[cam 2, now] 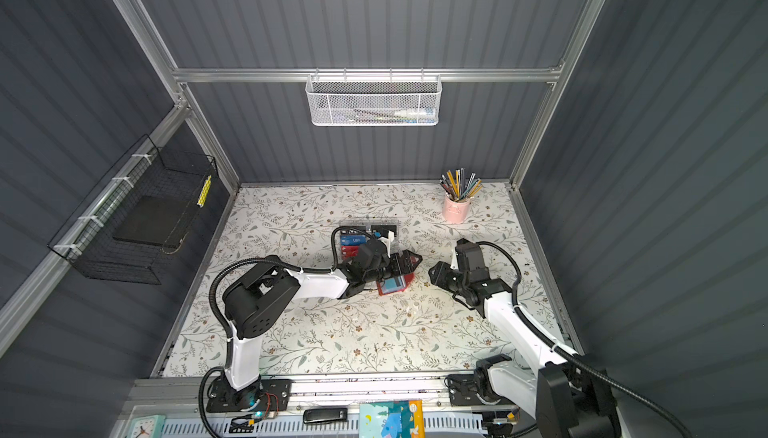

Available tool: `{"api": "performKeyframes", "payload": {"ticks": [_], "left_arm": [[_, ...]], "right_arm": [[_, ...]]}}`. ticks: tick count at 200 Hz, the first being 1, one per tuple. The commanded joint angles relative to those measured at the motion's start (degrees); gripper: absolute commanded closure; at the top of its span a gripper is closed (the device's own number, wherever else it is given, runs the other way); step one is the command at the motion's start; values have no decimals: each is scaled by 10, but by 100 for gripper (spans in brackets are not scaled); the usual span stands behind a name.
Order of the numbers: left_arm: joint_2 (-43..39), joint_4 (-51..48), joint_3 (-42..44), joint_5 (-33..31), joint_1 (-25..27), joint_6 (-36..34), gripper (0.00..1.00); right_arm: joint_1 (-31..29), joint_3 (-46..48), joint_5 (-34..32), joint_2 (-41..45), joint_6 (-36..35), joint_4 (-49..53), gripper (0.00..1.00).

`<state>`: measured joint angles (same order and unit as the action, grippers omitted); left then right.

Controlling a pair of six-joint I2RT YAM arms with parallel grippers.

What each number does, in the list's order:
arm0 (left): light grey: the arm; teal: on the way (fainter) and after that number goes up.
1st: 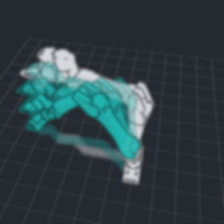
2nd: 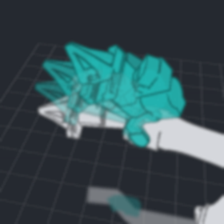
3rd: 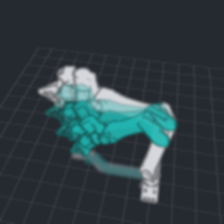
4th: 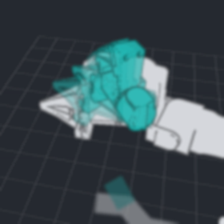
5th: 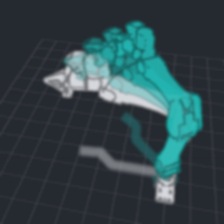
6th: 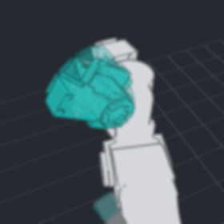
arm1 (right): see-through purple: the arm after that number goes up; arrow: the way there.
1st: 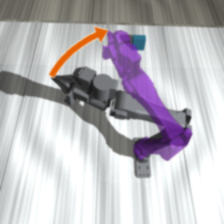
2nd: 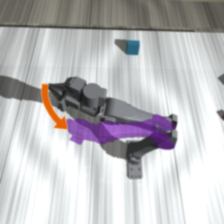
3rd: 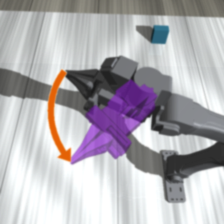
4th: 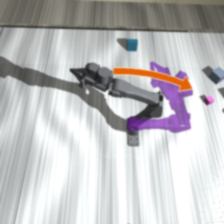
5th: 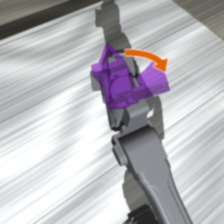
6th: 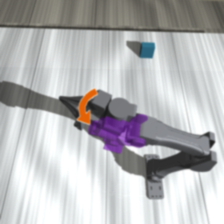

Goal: Take the credit cards out of the card holder

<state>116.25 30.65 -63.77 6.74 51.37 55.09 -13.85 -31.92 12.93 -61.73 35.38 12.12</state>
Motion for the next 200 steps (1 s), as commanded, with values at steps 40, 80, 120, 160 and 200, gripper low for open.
{"api": "performKeyframes", "payload": {"ticks": [40,80,120,160,200], "left_arm": [[31,27,-23,-14,14,40,0],[10,16,5,-46,12,46,0],[6,6,14,-48,8,50,0],[-11,9,36,-56,-4,58,0],[-20,12,47,-56,-10,59,0]], "right_arm": [[6,45,77,50,28,-38,51],[6,75,122,30,43,-115,53],[5,86,166,-21,65,-203,56],[5,80,182,-91,76,-256,61],[5,75,193,-163,92,-311,65]]}}
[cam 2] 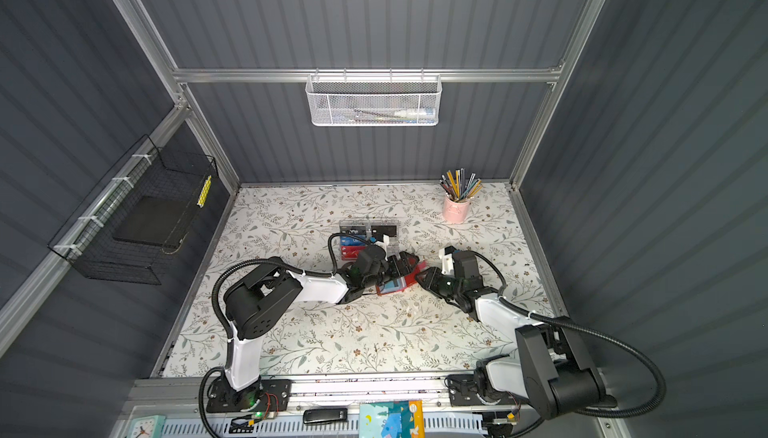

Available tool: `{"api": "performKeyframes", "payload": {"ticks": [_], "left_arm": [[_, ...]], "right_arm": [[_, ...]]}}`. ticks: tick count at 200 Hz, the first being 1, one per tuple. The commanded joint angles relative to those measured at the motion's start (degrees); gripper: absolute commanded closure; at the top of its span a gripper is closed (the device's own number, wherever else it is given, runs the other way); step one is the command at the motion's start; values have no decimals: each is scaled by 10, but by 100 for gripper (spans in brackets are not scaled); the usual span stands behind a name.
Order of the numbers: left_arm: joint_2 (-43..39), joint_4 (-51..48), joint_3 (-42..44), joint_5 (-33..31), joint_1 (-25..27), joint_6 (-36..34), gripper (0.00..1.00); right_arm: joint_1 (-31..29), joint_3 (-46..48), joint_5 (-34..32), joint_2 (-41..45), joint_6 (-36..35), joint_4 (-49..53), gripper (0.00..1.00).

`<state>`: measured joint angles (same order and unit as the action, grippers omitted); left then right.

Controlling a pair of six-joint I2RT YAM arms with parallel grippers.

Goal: Take the credit cards out of the card holder

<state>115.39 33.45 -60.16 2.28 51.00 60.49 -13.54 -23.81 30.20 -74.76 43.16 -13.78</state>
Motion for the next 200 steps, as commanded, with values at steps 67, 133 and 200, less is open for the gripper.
{"api": "performKeyframes", "payload": {"ticks": [67,133,200], "left_arm": [[-31,-8,41,-13,-13,14,0],[-74,-9,80,-9,-37,14,0],[-79,18,118,-6,-42,36,0]], "right_arm": [[-3,-27,0,-41,2,-17,71],[-26,-65,4,-101,12,-31,74],[-50,-70,-3,-58,12,-6,75]]}}
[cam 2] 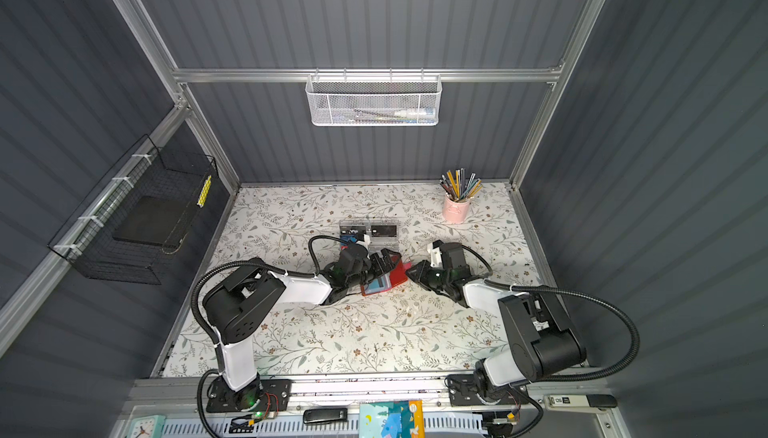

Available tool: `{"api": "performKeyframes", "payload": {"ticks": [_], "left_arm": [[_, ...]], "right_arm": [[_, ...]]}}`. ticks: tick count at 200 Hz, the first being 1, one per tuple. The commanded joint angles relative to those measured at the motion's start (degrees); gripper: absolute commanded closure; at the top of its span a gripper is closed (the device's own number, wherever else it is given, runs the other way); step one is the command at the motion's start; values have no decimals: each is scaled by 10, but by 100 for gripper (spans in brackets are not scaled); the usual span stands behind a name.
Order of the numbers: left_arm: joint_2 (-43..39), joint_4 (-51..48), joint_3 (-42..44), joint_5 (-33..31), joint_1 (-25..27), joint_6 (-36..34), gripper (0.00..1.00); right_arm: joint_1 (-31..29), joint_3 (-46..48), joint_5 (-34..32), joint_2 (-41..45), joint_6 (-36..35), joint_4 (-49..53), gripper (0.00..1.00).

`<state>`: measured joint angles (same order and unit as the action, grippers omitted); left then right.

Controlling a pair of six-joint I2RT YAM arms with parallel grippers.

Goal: Take the credit cards out of the card holder

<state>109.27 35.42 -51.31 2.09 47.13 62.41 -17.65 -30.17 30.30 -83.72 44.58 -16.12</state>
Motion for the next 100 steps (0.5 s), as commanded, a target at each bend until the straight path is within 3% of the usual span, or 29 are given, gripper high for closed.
{"api": "performKeyframes", "payload": {"ticks": [1,29,100], "left_arm": [[-18,-2,30,-4,-4,17,0],[-21,7,45,-3,-5,27,0],[-48,27,86,-13,-6,45,0]], "right_arm": [[-10,-7,-5,33,-2,18,75],[-32,-10,-16,51,-6,23,76],[-74,-36,-21,-30,21,-26,79]]}}
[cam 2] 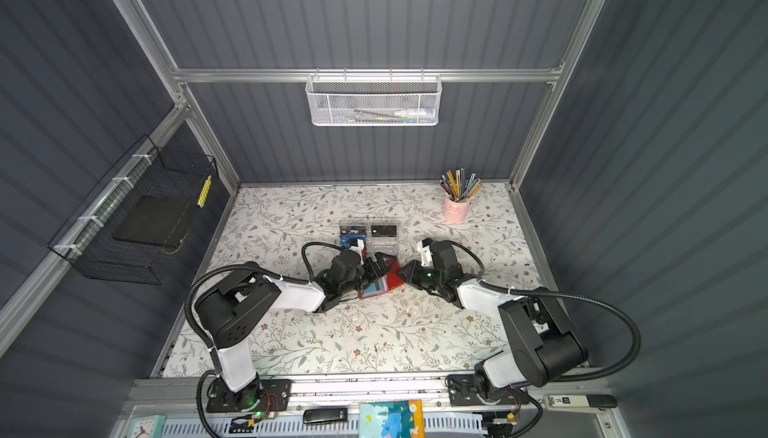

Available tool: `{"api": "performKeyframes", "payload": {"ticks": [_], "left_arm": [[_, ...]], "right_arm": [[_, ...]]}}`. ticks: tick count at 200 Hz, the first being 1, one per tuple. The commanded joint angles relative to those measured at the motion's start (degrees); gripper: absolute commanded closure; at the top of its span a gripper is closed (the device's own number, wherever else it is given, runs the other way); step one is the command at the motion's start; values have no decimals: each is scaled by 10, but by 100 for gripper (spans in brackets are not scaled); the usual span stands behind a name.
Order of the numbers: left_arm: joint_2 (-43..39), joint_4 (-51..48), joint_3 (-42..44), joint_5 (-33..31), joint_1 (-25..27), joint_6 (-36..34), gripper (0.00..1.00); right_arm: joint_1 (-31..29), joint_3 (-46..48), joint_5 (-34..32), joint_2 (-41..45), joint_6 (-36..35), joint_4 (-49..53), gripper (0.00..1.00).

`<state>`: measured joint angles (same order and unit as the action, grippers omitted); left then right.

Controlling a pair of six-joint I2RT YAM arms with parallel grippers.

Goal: Take the credit cards out of the card holder

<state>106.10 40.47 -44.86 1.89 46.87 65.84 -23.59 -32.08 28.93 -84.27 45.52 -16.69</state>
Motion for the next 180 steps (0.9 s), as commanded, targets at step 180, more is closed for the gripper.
{"api": "performKeyframes", "payload": {"ticks": [180], "left_arm": [[-154,-134,64,19,-50,-14,0]], "right_arm": [[-38,12,-20,-101,45,-85,82]]}}
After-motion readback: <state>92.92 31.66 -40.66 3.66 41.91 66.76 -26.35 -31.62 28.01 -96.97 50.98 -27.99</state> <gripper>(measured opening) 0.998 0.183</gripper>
